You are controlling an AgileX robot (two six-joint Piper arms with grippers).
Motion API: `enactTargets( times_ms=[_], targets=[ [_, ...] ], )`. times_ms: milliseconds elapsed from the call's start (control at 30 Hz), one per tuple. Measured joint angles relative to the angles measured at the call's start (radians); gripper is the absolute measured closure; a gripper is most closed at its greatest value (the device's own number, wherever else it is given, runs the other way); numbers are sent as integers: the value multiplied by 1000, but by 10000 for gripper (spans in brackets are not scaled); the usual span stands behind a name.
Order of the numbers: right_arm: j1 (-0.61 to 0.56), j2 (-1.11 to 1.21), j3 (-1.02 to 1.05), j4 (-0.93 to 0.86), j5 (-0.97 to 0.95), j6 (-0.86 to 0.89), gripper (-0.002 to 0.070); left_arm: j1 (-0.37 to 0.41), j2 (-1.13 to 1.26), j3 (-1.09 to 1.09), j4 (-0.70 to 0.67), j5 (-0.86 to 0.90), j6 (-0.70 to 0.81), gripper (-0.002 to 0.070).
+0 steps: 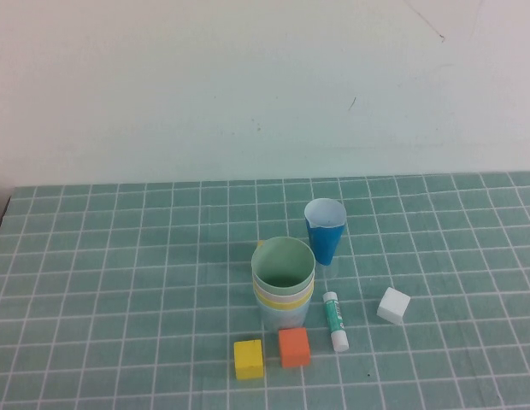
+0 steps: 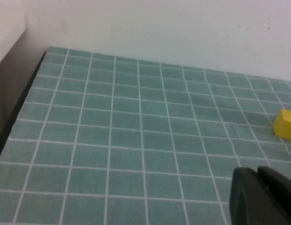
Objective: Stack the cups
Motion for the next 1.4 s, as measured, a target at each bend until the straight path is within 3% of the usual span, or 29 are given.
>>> enactTargets(
  times_ms=[333, 1167, 1400],
  targets=[
    [0, 0, 0, 0, 0, 0, 678, 0, 0, 0, -1, 5, 73, 676],
    [0, -5, 0, -10, 0, -23, 678, 0, 0, 0, -2, 5, 75, 676],
    [-69, -108, 98, -29, -141, -107, 678, 0, 0, 0, -2, 5, 75, 676]
  ],
)
